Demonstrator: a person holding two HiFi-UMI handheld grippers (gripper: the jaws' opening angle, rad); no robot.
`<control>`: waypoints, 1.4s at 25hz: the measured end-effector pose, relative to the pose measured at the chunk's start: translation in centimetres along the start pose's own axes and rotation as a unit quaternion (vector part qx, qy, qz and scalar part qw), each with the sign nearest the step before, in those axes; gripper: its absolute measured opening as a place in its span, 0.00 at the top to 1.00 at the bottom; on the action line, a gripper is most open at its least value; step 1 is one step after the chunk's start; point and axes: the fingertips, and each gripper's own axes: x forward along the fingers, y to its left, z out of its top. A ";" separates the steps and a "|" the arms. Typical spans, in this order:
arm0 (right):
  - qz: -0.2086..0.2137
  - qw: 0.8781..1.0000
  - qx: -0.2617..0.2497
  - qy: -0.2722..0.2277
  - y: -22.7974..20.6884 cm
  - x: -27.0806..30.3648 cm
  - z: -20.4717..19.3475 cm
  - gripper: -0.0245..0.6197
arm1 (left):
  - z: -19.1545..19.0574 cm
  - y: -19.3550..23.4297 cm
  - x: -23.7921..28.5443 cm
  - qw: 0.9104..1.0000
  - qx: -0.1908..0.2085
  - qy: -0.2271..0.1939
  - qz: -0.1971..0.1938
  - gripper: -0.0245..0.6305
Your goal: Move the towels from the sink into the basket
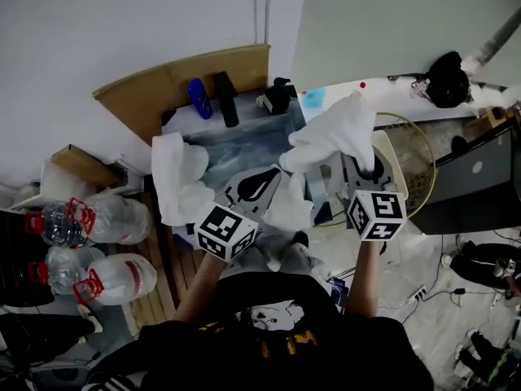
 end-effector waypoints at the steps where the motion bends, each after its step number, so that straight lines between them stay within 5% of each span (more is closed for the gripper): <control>1: -0.013 1.000 0.003 0.004 -1.6 -0.5 -0.6 0.74 | 0.0 -0.7 1.0 1.000 0.003 0.002 -0.009 0.95; 8: -0.087 0.994 0.022 0.065 -14.8 -2.2 -7.7 0.74 | 0.2 -5.6 9.3 0.999 0.012 0.017 -0.045 0.95; 18: -0.108 0.974 0.018 0.199 -29.8 -1.1 -23.1 0.74 | 0.0 -10.5 20.7 0.997 0.014 0.049 -0.052 0.95; 22: -0.082 0.955 -0.048 0.280 -32.3 -0.3 -30.7 0.74 | -0.6 -11.0 23.1 0.997 0.019 0.065 -0.049 0.95; 29: -0.008 0.904 -0.112 0.412 -32.8 0.6 -41.9 0.73 | -1.4 -10.6 25.6 0.996 0.023 0.085 -0.029 0.95; 35: 0.027 0.885 -0.023 0.464 -31.8 -0.1 -47.1 0.53 | -2.1 -10.3 26.0 0.995 0.023 0.097 -0.014 0.95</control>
